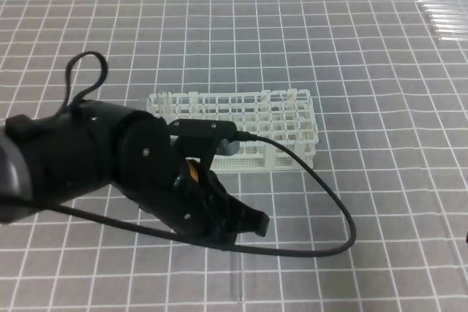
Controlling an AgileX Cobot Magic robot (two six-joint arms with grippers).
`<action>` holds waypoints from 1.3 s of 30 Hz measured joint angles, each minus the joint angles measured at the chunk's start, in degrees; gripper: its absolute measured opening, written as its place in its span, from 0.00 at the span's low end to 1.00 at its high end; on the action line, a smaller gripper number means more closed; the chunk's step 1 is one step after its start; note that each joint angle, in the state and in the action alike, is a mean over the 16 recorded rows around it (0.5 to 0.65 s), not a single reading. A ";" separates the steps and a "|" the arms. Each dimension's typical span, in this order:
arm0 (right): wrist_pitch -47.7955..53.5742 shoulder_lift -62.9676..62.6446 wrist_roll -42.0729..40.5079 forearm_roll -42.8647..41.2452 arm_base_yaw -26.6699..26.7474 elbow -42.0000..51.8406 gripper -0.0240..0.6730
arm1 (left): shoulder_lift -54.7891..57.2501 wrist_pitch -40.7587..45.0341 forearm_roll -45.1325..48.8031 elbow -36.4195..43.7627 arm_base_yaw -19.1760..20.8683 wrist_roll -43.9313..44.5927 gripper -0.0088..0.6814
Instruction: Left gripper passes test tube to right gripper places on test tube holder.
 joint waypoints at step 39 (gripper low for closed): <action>-1.49 0.00 -0.04 0.39 0.00 0.00 0.02 | 7.88 4.04 15.66 -8.94 -10.14 -14.54 0.61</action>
